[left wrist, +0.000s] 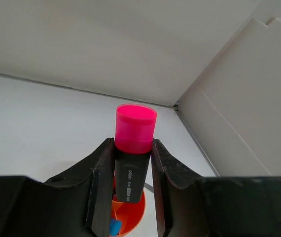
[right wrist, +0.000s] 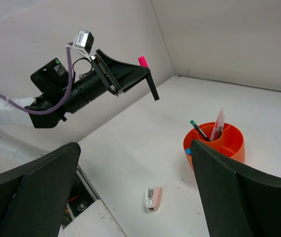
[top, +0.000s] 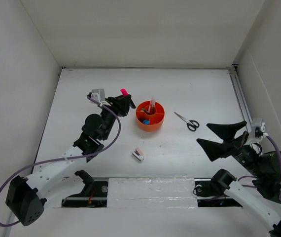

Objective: Sort the stationery into containers
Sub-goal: Pick up the pen from the center of the board, then place the pen in the storage box.

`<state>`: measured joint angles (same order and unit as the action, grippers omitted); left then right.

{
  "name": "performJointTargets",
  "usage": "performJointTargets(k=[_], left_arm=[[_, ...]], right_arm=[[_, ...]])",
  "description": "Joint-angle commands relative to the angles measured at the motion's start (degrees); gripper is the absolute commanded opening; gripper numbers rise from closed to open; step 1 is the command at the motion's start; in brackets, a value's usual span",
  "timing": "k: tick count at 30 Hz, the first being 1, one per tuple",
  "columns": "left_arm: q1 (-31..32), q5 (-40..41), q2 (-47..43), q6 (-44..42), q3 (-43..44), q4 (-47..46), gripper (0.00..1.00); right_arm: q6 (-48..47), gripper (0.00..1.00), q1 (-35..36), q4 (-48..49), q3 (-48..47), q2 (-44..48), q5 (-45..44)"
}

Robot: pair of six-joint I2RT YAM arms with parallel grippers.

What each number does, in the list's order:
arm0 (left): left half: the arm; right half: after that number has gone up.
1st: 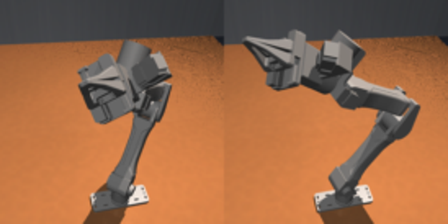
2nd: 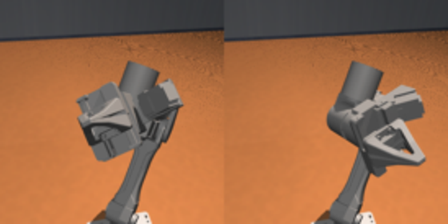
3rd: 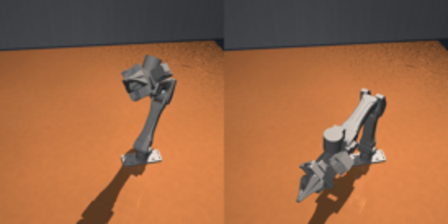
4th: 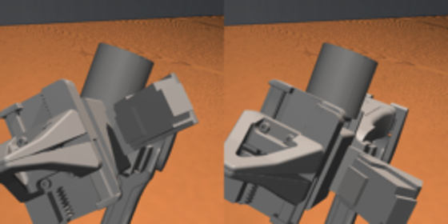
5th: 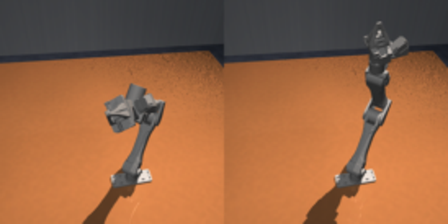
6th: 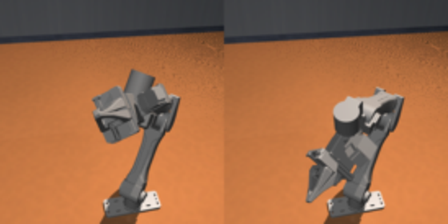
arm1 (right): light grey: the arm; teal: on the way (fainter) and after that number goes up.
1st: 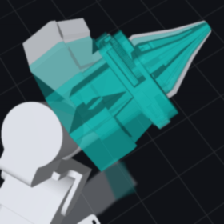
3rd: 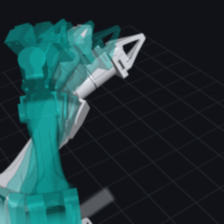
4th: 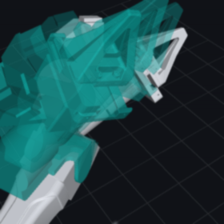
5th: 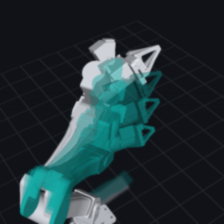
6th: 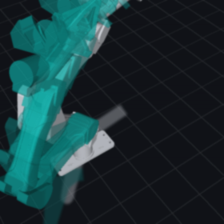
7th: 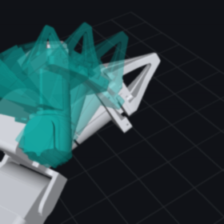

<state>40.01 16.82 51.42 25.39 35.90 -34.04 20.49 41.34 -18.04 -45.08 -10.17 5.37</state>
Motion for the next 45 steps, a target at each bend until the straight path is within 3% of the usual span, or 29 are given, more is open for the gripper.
performJointTargets(k=[1,8,17,45], left_arm=[[-0.2,-3.3,1.0,-2.2,-2.2,-19.3,0.0],[-0.2,-1.3,5.7,-3.4,-5.6,-26.2,0.0],[-0.2,-0.7,11.9,-4.0,-6.8,-28.6,0.0],[0.3,-2.6,26.5,1.0,-13.6,-44.7,0.0]], right_arm=[[-0.7,0.99,0.5,-0.5,-1.9,-0.4,-1.5],[-0.7,0.99,0.5,-1.0,-1.9,-0.4,-2.0],[-0.7,0.99,0.5,-1.6,-2.5,-0.9,-2.0],[-0.7,0.99,0.5,-1.0,-1.9,-2.0,-2.0]])
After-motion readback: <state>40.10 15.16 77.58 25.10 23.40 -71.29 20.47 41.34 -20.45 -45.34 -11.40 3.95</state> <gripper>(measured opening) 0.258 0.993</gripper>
